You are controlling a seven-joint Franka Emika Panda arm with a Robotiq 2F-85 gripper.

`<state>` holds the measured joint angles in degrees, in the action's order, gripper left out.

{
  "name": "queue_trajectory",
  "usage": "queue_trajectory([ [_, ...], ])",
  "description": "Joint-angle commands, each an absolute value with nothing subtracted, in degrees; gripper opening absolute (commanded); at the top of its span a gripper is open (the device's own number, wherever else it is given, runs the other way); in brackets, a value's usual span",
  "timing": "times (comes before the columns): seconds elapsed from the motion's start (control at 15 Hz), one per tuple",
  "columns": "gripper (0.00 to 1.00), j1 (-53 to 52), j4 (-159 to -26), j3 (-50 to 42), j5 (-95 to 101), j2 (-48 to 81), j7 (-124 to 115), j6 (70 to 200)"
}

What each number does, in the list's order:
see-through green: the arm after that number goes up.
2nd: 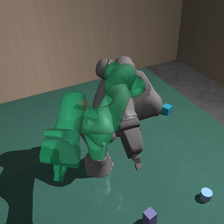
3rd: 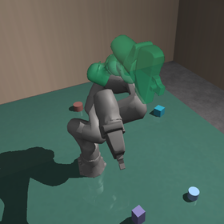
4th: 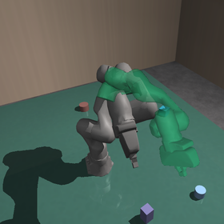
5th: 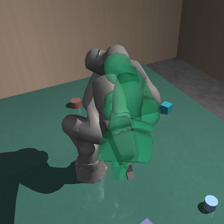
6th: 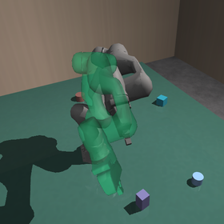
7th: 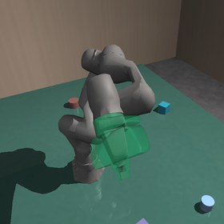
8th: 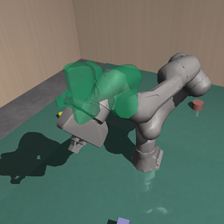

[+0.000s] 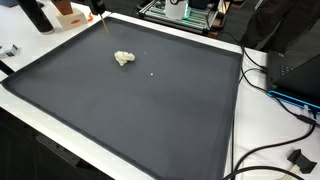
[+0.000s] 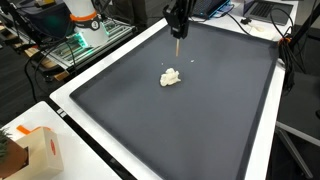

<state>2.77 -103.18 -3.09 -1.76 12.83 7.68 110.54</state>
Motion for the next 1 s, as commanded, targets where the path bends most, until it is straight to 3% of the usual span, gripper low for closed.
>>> queue_trajectory([
  [0.0, 0.03, 3.8, -106.9, -2.3, -4.5, 9.2, 11.6, 111.7],
  [0.07, 0.03, 3.8, -107.2, -2.3, -4.7, 8.7, 12.1, 111.8],
  [0.13, 0.13, 3.2, -104.0, -2.6, -2.8, 11.1, 9.8, 110.4],
  [0.93, 0.13, 3.2, -105.1, -2.6, -3.2, 10.0, 10.6, 110.6],
])
